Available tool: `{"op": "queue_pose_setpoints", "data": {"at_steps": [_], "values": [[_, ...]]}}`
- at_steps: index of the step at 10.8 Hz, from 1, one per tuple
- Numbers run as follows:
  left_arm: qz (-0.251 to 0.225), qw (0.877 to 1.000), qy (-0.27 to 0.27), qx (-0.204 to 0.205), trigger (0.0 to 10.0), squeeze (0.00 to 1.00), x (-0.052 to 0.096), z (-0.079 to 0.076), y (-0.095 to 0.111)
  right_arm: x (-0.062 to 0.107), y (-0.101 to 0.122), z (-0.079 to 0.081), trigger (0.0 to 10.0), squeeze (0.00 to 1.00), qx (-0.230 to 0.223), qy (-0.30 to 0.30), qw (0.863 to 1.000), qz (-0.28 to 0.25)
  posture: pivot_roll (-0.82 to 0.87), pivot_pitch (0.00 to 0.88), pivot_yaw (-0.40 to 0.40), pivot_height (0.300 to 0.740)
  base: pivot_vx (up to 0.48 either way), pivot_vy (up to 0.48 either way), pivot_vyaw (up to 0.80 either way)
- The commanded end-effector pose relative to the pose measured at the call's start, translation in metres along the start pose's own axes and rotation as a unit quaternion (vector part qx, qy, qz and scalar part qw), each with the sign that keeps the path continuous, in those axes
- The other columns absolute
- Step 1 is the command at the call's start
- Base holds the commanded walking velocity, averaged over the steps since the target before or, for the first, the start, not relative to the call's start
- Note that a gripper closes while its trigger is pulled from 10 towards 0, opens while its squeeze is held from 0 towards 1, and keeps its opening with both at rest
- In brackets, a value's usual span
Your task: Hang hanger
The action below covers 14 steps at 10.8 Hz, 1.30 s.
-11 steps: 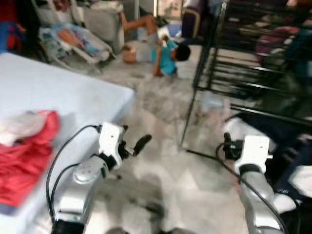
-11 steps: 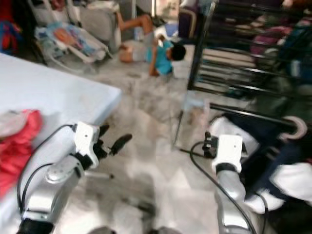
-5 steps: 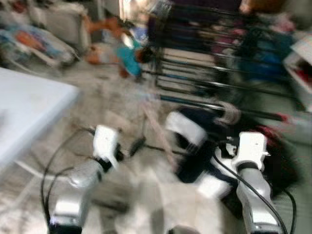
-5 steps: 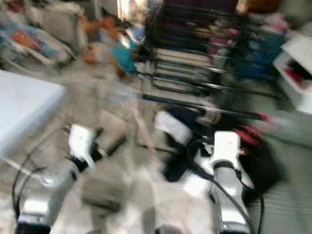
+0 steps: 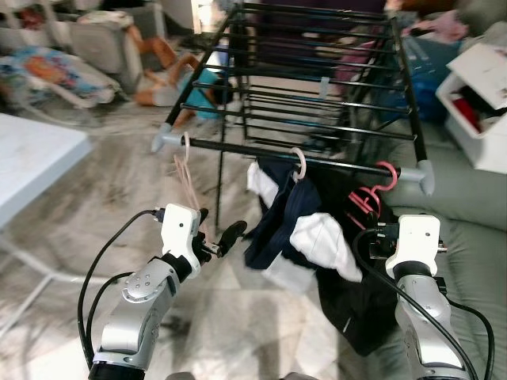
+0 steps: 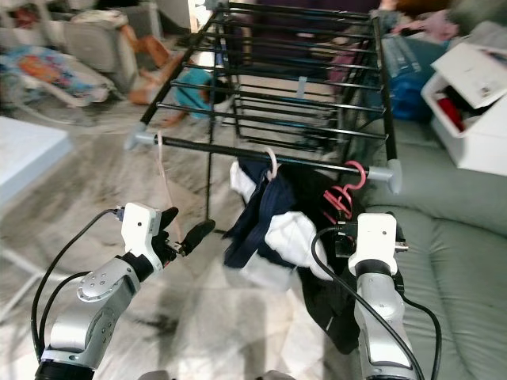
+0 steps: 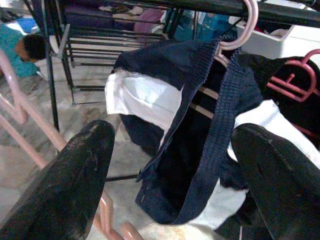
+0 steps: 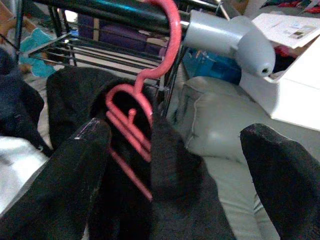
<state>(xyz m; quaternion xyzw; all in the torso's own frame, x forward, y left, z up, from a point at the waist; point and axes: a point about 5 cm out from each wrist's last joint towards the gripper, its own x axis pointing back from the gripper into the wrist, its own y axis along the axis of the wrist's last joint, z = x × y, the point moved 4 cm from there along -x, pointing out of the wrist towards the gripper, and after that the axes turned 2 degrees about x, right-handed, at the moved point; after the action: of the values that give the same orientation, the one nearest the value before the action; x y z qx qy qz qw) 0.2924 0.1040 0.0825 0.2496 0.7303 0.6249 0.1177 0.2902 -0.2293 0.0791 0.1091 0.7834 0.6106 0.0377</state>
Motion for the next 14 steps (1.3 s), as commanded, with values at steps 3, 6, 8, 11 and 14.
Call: {"op": "queue_pose_setpoints", "data": {"at_steps": [3, 6, 8, 11, 14], "values": [[-0.002, 1.000, 0.003, -0.003, 10.0, 0.00, 0.000, 0.005, 0.006, -0.002, 0.003, 0.000, 10.0, 0.00, -0.002, -0.003, 1.000, 0.000, 0.04, 0.000, -0.030, 0.740, 0.000, 0.480, 0.00], [0.003, 1.000, -0.001, -0.009, 10.0, 0.00, -0.001, 0.002, 0.004, -0.005, 0.003, 0.000, 10.0, 0.00, -0.004, -0.002, 1.000, 0.002, 0.04, 0.000, -0.030, 0.740, 0.000, 0.455, -0.56], [0.003, 1.000, 0.001, -0.017, 10.0, 0.00, 0.000, 0.001, 0.002, -0.006, 0.003, -0.001, 10.0, 0.00, -0.004, -0.003, 1.000, 0.003, 0.04, 0.000, -0.036, 0.740, 0.000, 0.000, -0.60], [-0.011, 0.998, 0.049, -0.045, 10.0, 0.00, 0.001, 0.012, 0.005, -0.003, -0.001, 0.001, 10.0, 0.00, -0.011, 0.001, 1.000, 0.009, 0.04, 0.000, -0.036, 0.740, 0.000, 0.000, -0.17], [-0.007, 0.997, 0.071, -0.044, 10.0, 0.00, 0.007, 0.016, -0.001, 0.004, -0.005, 0.002, 10.0, 0.00, -0.016, 0.002, 1.000, 0.016, 0.03, 0.000, -0.025, 0.740, 0.000, 0.000, 0.00]]}}
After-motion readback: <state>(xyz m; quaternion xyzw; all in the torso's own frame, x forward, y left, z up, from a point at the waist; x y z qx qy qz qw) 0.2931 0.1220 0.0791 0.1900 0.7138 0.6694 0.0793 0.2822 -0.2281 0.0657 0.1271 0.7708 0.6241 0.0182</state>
